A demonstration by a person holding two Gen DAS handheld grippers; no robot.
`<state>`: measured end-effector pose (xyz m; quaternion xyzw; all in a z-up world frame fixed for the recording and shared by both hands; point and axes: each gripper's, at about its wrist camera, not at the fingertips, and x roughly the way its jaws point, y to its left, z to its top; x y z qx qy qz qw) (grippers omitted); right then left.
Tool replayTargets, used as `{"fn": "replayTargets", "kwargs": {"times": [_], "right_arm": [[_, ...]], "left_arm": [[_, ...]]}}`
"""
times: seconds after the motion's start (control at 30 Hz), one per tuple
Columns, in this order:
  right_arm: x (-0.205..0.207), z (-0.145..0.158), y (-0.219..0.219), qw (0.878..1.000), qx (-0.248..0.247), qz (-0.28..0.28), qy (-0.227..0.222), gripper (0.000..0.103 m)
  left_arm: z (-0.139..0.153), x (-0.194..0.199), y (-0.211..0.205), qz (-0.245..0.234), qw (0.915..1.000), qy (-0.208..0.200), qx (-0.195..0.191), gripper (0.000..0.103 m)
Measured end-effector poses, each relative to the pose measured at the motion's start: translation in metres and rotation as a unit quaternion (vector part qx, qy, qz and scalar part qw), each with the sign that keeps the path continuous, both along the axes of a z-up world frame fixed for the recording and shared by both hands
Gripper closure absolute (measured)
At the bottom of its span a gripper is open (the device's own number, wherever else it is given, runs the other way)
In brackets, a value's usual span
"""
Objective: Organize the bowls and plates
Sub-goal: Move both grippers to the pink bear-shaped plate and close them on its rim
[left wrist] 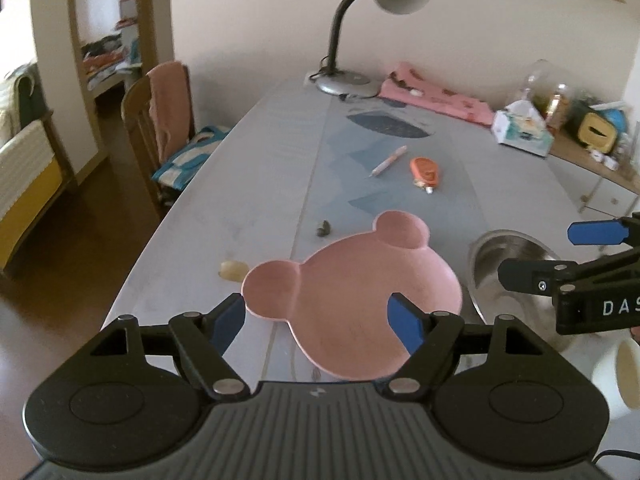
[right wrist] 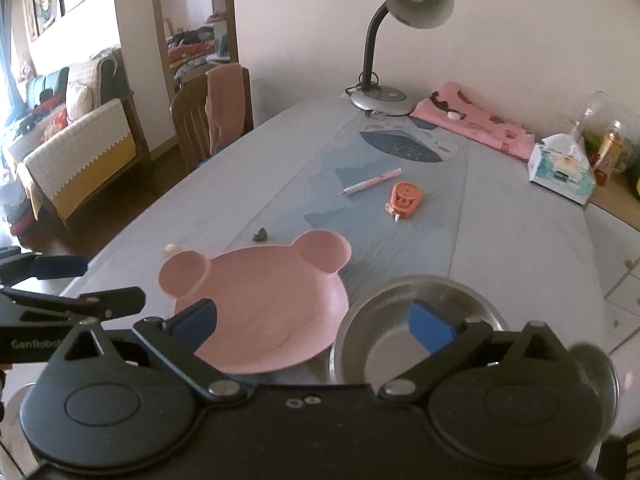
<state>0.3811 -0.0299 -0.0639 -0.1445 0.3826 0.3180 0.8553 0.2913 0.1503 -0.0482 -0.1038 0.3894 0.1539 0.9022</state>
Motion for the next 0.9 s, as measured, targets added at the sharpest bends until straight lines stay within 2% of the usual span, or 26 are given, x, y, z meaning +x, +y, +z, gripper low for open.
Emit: {"fn": "replayTargets", "kwargs": {"times": [0.33, 0.67, 0.77, 0.9], "right_arm": [[0.057, -0.044, 0.026, 0.998, -0.039, 0.021, 0.033, 0.002], [0.089, -0.075, 0.047, 0.995, -0.067, 0.03, 0.063, 0.007], [0.1, -0.079, 0.049, 0.995, -0.064, 0.027, 0.077, 0.011], [0.111, -0.086, 0.049, 0.993, -0.062, 0.023, 0.1, 0.024]], "left_arm": [[-0.043, 0.034, 0.008, 0.052, 0.9972, 0.053, -0.011, 0.025], [-0.075, 0.055, 0.016, 0.071, 0.9921, 0.099, -0.029, 0.025], [-0.081, 0.058, 0.018, 0.075, 0.9908, 0.105, -0.041, 0.025], [-0.088, 0.061, 0.018, 0.068, 0.9898, 0.115, -0.05, 0.026]]}}
